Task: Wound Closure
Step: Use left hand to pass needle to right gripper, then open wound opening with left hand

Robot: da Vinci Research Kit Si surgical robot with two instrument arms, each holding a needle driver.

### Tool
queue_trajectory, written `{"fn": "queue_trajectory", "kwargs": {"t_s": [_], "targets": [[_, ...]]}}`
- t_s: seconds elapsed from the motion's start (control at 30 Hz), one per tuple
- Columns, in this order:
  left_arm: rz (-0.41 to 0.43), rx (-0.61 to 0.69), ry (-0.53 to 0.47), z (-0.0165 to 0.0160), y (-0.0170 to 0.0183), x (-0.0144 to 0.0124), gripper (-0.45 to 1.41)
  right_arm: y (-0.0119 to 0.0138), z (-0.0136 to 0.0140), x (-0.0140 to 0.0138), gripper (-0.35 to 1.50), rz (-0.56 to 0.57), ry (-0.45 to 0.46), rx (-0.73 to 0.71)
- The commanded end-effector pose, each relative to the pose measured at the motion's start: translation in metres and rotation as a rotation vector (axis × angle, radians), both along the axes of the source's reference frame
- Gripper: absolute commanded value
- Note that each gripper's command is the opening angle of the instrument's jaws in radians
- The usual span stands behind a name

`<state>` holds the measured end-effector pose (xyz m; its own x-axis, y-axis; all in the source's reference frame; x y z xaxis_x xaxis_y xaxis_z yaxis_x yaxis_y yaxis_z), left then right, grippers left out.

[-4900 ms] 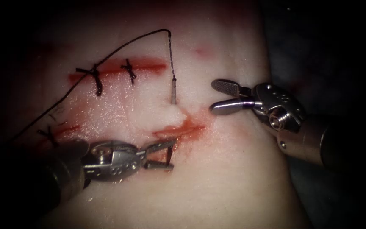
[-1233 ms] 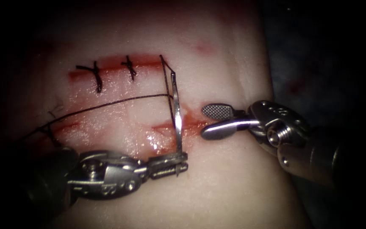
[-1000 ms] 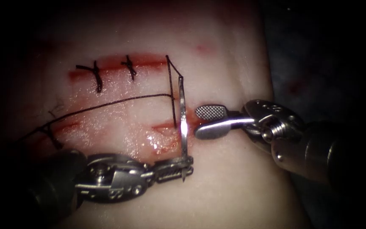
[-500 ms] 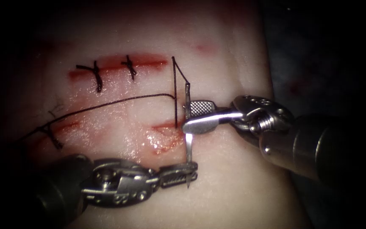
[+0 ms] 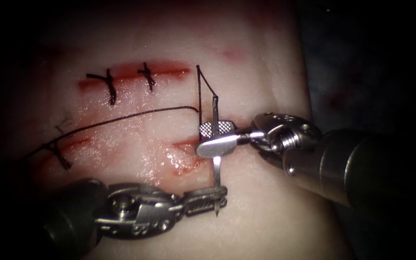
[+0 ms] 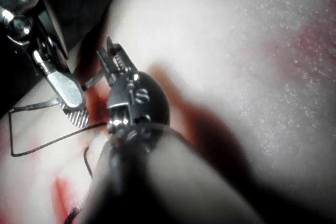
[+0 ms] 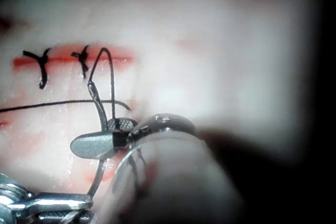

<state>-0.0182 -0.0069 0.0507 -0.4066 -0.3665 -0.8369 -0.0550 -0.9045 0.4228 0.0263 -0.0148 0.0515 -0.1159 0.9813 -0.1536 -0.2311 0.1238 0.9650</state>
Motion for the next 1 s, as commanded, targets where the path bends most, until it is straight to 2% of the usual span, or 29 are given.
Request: {"fn": "queue_trajectory", "kwargs": {"t_s": [0.03, 0.1, 0.17, 0.2, 0.23, 0.27, 0.4, 0.57, 0.6, 0.67, 0.7, 0.73, 0.83, 1.0], "targets": [[0.0, -0.001, -0.001, 0.0005, 0.0003, -0.0005, -0.45, 0.0002, 0.0006, 0.0008, 0.63, 0.001, 0.003, -0.001], [0.003, 0.0, -0.001, 0.0004, 0.0002, -0.0007, -0.45, 0.0002, 0.0006, 0.0008, 0.56, 0.001, 0.002, -0.001], [0.002, 0.0, -0.001, 0.0004, 0.0002, -0.0007, -0.45, 0.0002, 0.0005, 0.0008, 0.37, 0.007, -0.005, 0.0], [0.002, 0.0, -0.001, 0.0004, 0.0002, -0.0007, -0.45, 0.0002, 0.0005, 0.0008, 0.19, 0.007, -0.005, 0.0], [0.002, 0.0, -0.001, 0.0004, 0.0002, -0.0007, -0.45, 0.0002, 0.0005, 0.0008, -0.13, 0.007, -0.009, 0.001], [0.002, 0.0, -0.001, 0.0004, 0.0002, -0.0007, -0.45, 0.0001, 0.0005, 0.0008, -0.35, -0.003, -0.02, 0.004], [0.002, 0.001, -0.001, 0.0003, 0.0002, -0.0007, -0.45, 0.0, 0.0004, 0.0008, -0.35, -0.011, -0.097, 0.017], [0.003, 0.003, -0.002, 0.0002, 0.0004, -0.0006, -0.45, 0.0002, 0.0006, 0.0, -0.35, -0.002, -0.086, 0.032], [0.003, 0.004, -0.003, 0.0002, 0.0005, -0.0006, -0.23, 0.0003, 0.0007, -0.0002, -0.35, 0.001, -0.082, 0.031], [0.003, 0.011, -0.008, 0.0001, 0.0006, -0.0006, 0.71, 0.0004, 0.0008, -0.0006, -0.35, 0.014, -0.069, 0.026], [-0.016, 0.049, -0.012, 0.0, 0.0007, -0.0005, 0.91, 0.0005, 0.0009, -0.0007, -0.35, 0.021, -0.063, 0.024], [-0.059, 0.135, -0.024, -0.0001, 0.0006, -0.0004, 1.03, 0.0006, 0.001, -0.0009, -0.35, 0.025, -0.06, 0.023], [-0.146, 0.202, -0.006, -0.0005, 0.0004, -0.0002, 1.23, 0.0009, 0.0012, -0.0012, -0.35, 0.047, -0.044, 0.016], [-0.199, 0.259, 0.004, -0.0011, -0.0002, 0.0002, 1.3, 0.0016, 0.0015, -0.0015, -0.35, 0.07, -0.024, -0.074]]}}
